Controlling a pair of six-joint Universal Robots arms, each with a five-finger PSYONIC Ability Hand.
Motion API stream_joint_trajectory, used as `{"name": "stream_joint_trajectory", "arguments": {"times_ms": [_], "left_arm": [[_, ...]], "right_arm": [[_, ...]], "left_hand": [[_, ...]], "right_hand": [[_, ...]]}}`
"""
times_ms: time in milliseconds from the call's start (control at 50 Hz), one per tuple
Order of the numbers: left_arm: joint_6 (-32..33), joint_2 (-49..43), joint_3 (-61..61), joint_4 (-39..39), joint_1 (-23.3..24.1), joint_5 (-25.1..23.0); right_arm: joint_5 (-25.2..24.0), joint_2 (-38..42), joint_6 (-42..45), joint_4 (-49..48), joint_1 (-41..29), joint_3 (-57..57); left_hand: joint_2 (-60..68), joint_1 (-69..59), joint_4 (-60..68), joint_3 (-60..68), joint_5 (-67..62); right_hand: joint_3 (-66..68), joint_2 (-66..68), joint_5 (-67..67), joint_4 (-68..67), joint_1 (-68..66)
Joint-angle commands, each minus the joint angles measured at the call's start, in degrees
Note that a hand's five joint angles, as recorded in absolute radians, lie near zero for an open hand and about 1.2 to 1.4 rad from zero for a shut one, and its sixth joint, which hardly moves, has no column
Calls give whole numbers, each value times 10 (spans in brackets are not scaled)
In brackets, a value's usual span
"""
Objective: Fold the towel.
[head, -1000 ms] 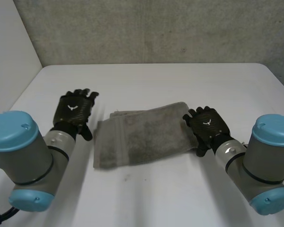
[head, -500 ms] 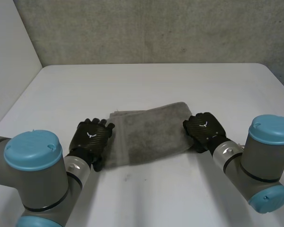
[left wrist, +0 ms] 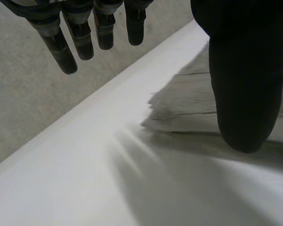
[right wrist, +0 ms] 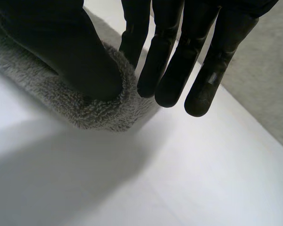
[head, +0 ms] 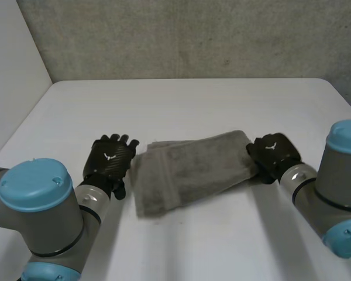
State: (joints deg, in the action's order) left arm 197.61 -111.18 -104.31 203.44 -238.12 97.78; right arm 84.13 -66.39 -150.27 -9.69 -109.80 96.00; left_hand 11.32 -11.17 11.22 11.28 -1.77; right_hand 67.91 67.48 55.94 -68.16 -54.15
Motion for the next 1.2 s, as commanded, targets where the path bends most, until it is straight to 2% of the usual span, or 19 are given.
{"name": "stream_joint_trajectory", "arguments": {"times_ms": [20,60,180,220,320,420,440,460,480,500,520,540,660,740,820,880,940,1100,1200], "left_arm": [[0,17,3,-1,-2,0],[0,17,3,-1,-5,2],[-2,31,2,-4,-24,2],[-4,39,3,-5,-37,3],[-6,56,4,-5,-63,5],[-8,63,6,-5,-75,11],[-9,65,9,-5,-79,16],[-10,65,13,-5,-81,19],[-10,65,13,-5,-81,19],[-10,65,18,-5,-81,19],[-12,65,24,-5,-82,18],[-12,65,24,-5,-82,18],[-27,61,57,-6,-71,18],[-52,60,75,-7,-60,18],[-107,45,106,-8,-24,14],[-135,12,132,-15,1,13],[-159,-28,154,-39,19,6],[-223,-117,180,-102,22,-15],[-222,-139,177,-112,12,-15]], "right_arm": [[12,-10,61,-18,-44,-71],[10,6,63,-40,-121,-110],[-3,61,76,-84,-219,-141],[-39,85,90,-90,-267,-140],[-91,145,109,-89,-304,-133],[-66,151,107,-82,-304,-135],[-51,143,99,-82,-303,-134],[-51,143,99,-82,-303,-134],[-37,126,85,-82,-303,-135],[-37,126,85,-82,-303,-135],[-26,105,63,-81,-300,-134],[-18,86,37,-80,-293,-132],[-13,33,-52,-70,-257,-120],[-12,-7,-164,-46,-221,-113],[-18,-13,-253,3,-163,-127],[-19,-8,-271,21,-147,-141],[-23,25,-288,53,-133,-171],[-67,135,-294,90,-124,-238],[-84,181,-288,92,-126,-262]], "left_hand": [[9,-11,10,9,-5],[9,-11,10,9,-5],[9,-11,10,9,-5],[9,-11,10,9,-5],[9,-11,10,9,-5],[9,-11,10,9,-5],[9,-11,10,9,-5],[9,-11,10,9,-5],[9,-11,10,9,-5],[6,-7,7,6,-1],[6,-7,7,6,-1],[6,-7,7,6,-1],[7,-9,8,8,-3],[11,-12,12,11,-6],[19,-21,20,20,-15],[19,-21,20,20,-15],[19,-21,20,20,-15],[14,-16,15,15,-10],[14,-16,15,15,-10]], "right_hand": [[121,125,141,-118,-259],[121,125,141,-118,-259],[121,125,141,-118,-259],[121,125,141,-118,-259],[121,125,141,-118,-259],[121,125,141,-118,-259],[-50,-46,-30,53,-88],[-52,-47,-32,54,-86],[-298,-294,-278,301,161],[-301,-296,-281,303,163],[-501,-496,-481,503,363],[-579,-575,-559,582,441],[-579,-575,-559,582,441],[-579,-575,-559,582,441],[-579,-575,-559,582,441],[-579,-575,-559,582,441],[-579,-575,-559,582,441],[-579,-575,-559,582,441],[-579,-575,-559,582,441]]}}
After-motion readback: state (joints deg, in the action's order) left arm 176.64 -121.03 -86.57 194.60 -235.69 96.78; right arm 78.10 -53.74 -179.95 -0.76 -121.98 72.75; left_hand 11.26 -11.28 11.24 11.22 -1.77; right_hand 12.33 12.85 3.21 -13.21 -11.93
